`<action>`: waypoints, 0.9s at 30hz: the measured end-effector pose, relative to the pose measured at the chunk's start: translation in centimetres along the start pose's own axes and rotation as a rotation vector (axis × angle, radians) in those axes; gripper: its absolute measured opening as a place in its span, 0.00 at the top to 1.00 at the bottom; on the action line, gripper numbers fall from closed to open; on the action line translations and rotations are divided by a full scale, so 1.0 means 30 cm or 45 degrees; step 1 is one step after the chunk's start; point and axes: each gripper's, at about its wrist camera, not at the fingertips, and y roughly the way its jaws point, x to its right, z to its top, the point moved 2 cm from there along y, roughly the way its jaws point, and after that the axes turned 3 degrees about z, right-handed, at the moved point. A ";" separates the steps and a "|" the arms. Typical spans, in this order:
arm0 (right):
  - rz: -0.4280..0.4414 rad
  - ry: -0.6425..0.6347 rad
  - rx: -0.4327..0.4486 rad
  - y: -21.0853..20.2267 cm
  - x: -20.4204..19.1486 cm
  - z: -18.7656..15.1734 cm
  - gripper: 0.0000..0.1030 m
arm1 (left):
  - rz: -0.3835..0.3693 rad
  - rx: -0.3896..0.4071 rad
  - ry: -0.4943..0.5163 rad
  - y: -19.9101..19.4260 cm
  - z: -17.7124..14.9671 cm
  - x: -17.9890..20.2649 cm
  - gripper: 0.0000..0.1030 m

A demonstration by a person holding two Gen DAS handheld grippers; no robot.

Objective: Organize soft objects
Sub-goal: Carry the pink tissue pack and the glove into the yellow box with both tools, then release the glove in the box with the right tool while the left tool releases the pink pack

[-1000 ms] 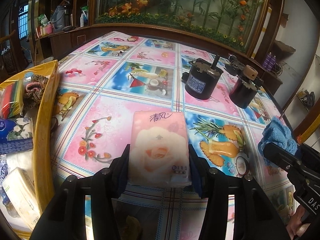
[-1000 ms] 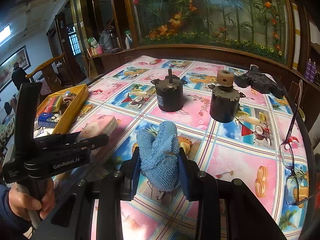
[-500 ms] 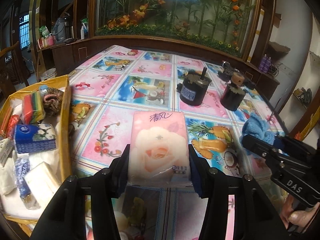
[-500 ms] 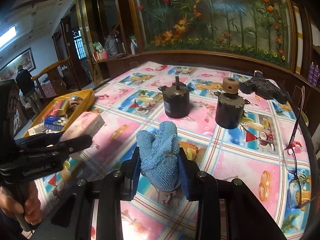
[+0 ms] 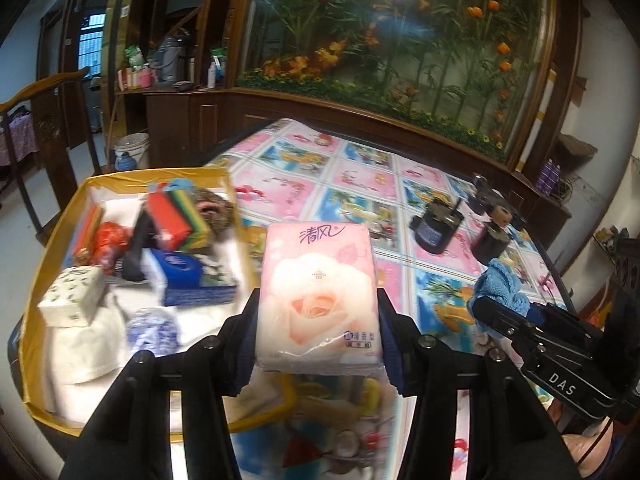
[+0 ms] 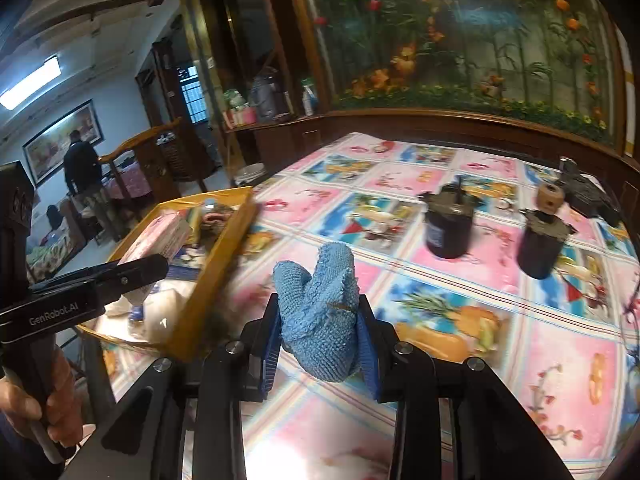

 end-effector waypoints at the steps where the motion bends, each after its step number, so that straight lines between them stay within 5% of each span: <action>1: 0.012 -0.009 -0.009 0.014 -0.021 0.005 0.64 | 0.016 0.005 -0.016 -0.008 -0.001 -0.030 0.50; 13: 0.176 -0.206 -0.087 0.202 -0.397 0.156 0.64 | 0.208 -0.012 -0.188 -0.022 -0.047 -0.362 0.50; 27: 0.300 -0.301 -0.324 0.635 -0.748 0.324 0.64 | 0.262 -0.032 -0.176 0.016 -0.101 -0.447 0.50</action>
